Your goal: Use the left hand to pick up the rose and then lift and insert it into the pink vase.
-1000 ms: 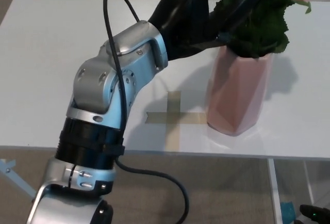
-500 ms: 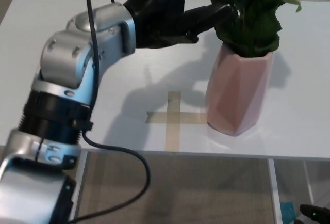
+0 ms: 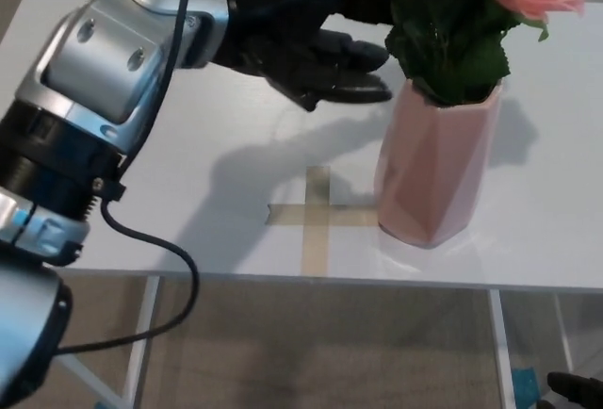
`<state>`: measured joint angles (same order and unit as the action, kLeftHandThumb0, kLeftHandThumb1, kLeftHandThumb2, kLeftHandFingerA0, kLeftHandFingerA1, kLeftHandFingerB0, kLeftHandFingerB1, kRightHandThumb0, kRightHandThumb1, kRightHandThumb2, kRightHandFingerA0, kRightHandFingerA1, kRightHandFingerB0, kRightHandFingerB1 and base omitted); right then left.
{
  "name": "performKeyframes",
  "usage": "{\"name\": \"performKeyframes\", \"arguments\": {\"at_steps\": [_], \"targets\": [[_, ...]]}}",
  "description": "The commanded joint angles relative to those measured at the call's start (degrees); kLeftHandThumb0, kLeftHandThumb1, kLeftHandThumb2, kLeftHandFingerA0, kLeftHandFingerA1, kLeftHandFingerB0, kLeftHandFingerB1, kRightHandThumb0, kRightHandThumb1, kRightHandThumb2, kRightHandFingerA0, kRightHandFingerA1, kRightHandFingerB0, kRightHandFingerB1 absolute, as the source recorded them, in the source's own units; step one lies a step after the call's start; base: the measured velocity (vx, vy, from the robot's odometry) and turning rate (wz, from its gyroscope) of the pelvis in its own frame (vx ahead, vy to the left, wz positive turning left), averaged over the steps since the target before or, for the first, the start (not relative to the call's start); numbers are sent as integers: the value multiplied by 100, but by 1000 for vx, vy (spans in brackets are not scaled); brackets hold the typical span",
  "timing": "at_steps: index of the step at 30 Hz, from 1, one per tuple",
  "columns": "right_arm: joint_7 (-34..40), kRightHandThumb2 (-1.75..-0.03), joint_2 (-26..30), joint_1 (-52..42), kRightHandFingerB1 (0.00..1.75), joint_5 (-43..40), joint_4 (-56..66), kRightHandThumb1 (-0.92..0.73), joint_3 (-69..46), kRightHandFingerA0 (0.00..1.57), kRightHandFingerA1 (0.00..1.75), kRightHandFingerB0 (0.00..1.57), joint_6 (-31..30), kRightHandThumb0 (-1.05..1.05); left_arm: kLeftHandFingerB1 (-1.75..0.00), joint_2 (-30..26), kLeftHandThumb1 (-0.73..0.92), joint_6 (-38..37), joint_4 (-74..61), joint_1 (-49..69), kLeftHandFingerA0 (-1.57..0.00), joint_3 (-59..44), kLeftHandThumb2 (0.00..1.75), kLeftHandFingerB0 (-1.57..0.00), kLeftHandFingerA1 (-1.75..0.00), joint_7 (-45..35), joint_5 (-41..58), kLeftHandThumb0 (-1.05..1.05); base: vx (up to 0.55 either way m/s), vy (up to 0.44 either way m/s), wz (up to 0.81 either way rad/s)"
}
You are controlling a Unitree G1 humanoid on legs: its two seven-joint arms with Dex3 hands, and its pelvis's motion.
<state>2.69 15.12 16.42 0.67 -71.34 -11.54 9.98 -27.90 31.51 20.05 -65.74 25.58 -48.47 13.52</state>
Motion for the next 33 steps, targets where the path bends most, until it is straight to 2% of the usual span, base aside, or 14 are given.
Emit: {"name": "performKeyframes", "arguments": {"at_steps": [1, 7, 8, 13, 14, 15, 21, 22, 23, 25, 26, 31, 32, 33], "targets": [[28, -59, 27, 10, 39, 20, -24, -64, 53, 65, 43, 54, -97, -33, -3, -319, 39, -349, -186, -131, 0, 334, 82, 0, 0, -791, -611, -71, 0, 0, 0], [39, -59, 21, 15, 39, 1, -46, -64, 44, 65, 43, 54, -101, -33, -3, -624, 38, -315, -318, -127, 0, 565, 82, 0, 0, -1159, -916, -69, 0, 0, 0], [30, -59, 26, 4, 39, -6, -47, -64, 36, 65, 43, 54, -97, -33, -2, -711, 38, -311, -302, -141, 0, 584, 65, 0, 0, -1294, -946, -90, 0, 0, 0], [28, -59, 27, 1, 39, -7, -48, -64, 32, 65, 43, 54, -97, -33, -2, -681, 38, -317, -287, -131, 0, 528, 65, 0, 0, -1393, -1049, -90, 0, 0, 0], [30, -59, 22, -23, 39, -14, -48, -64, 25, 65, 43, 55, -82, -33, -2, -816, 37, -407, -181, -125, 0, 525, 82, 0, 0, -1534, -1095, -67, 0, 0, 0], [30, -59, 16, -40, 39, -21, -45, -64, 19, 65, 43, 54, -71, -33, -3, -924, 39, -516, -139, -91, 0, 497, 65, 0, -6, -1603, -1153, -90, 0, 0, 0], [36, -59, -6, -75, 39, -42, -28, -64, -13, 65, 43, 54, -56, -34, -6, -1249, 39, -849, -345, 299, 0, 68, 65, 0, -10, -1427, -1217, -91, 0, 0, 0], [47, -59, -16, -84, 39, -41, -23, -64, -14, 65, 43, 54, -64, -34, -5, -1300, 35, -872, -398, 401, 0, -70, 82, 0, -5, -1378, -1182, -66, 0, 0, 0], [43, -59, -20, -88, 39, -42, -18, -64, -15, 65, 43, 54, -67, -34, -8, -1310, 38, -877, -425, 457, -9, -143, 65, 0, -26, -1374, -1189, -90, 0, 0, 0], [36, -59, -23, -96, 39, -42, -8, -64, -17, 65, 43, 54, -72, -34, -8, -1310, 38, -888, -470, 545, -9, -265, 65, 0, -26, -1383, -1226, -90, 0, 0, 0], [47, -59, -12, -103, 39, -33, -15, -64, -15, 65, 43, 54, -73, -34, -4, -1401, 30, -1187, -628, 1065, 0, -702, 71, 0, -11, -1145, -1028, -82, 0, 0, 0], [79, -59, -4, -101, 39, 10, -30, -64, 23, 65, 43, 54, -82, -34, -8, -1335, 31, -1682, -970, 1904, -4, -1442, 70, 0, -17, -833, -976, -83, 0, 0, 0], [77, -59, -14, -163, 39, 7, -41, -64, 19, 65, 43, 54, -70, -34, -24, -1225, 33, -2157, -1535, 2997, -1, -2125, 79, 0, -32, -295, -825, -59, 0, 0, 0], [69, -59, -17, -195, 39, 8, -50, -64, 20, 65, 43, 54, -54, -34, -46, -1142, 10, -2426, -1986, 3794, 0, -2633, 78, 0, -48, 29, -727, -34, 0, 0, 0]]}}
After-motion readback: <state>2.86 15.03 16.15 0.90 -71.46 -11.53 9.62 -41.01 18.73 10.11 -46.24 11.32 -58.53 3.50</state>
